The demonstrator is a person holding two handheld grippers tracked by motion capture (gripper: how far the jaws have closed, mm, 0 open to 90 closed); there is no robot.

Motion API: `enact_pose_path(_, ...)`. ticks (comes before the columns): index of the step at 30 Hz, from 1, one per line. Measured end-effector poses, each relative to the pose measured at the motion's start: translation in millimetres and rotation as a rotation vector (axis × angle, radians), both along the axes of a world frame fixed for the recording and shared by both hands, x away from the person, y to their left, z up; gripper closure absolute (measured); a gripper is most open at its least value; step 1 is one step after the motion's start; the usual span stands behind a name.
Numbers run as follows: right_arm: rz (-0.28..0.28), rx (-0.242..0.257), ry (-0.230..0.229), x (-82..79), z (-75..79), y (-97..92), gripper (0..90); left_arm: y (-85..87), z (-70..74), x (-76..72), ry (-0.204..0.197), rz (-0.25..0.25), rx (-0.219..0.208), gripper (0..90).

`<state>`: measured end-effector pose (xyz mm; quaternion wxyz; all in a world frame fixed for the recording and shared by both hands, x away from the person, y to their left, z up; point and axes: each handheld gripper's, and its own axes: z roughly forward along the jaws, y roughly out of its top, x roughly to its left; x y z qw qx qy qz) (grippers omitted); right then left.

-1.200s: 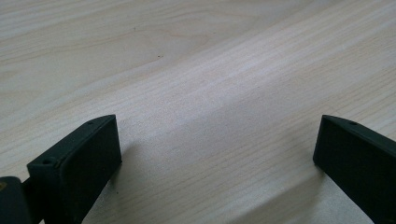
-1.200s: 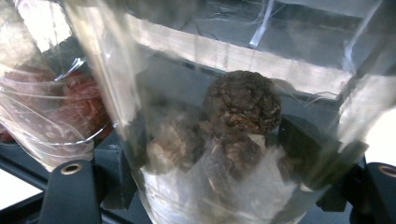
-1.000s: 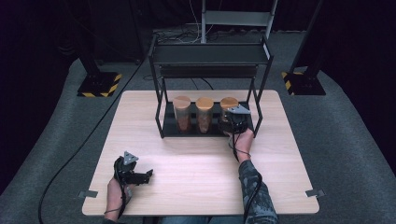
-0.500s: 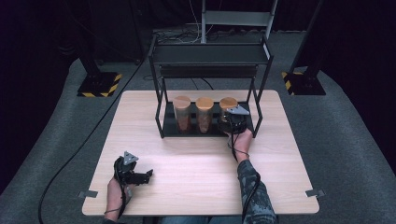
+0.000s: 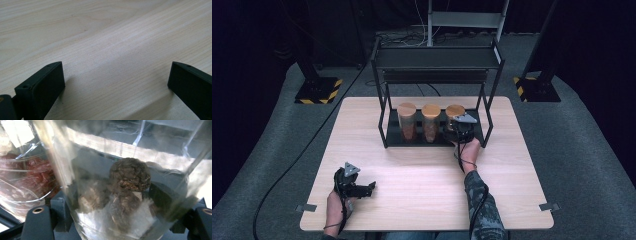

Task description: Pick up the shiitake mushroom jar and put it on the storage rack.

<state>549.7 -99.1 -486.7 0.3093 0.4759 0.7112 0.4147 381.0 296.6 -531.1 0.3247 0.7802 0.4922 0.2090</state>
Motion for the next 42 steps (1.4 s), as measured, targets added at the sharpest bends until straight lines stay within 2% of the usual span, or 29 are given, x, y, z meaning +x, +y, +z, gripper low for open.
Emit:
enact_pose_path(8,0.004,0.048,0.008,1.2,-2.7,-1.3,24.5,-0.1,0.0,0.0,0.000,0.000,0.000,0.3)
enact_pose_path(42,0.036,0.045,0.030,3.6,-1.2,4.2,24.6,-0.1,0.0,-0.1,-0.001,0.000,0.000,0.3)
